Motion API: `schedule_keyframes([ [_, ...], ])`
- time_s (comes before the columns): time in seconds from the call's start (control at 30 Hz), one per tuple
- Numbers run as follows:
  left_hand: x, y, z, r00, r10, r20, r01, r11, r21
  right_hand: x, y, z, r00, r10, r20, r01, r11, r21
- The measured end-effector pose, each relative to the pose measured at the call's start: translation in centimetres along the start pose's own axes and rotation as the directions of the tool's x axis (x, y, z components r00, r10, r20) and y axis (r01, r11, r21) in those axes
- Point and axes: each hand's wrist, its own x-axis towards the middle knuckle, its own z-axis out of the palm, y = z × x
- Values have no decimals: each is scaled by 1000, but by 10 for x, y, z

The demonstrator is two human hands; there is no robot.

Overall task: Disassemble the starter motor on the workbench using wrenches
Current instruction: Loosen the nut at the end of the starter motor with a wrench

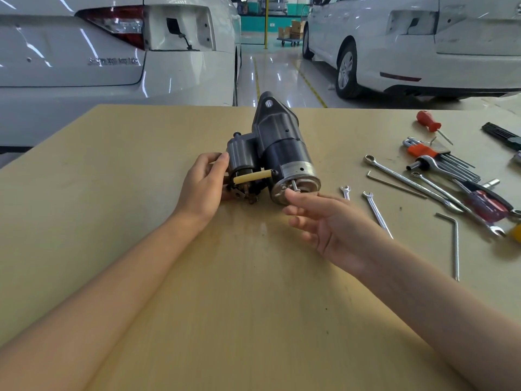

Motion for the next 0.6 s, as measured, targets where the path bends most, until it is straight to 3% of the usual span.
schedule_keyframes([
  [0.13, -1, 1, 1, 1000, 4, -7, -4, 1000, -4, -1, -3, -1, 993, 100, 68, -105, 991, 83],
  [0.23, -1, 1, 1, 1000, 10, -11, -10, 1000, -3, -1, -3, -1, 990, 97, 104, -112, 982, 150],
  [0.6, 2, -4, 0, 1000, 11, -4, -11, 1000, -7, 0, 0, 1, 999, 31, 18, -32, 998, 51],
])
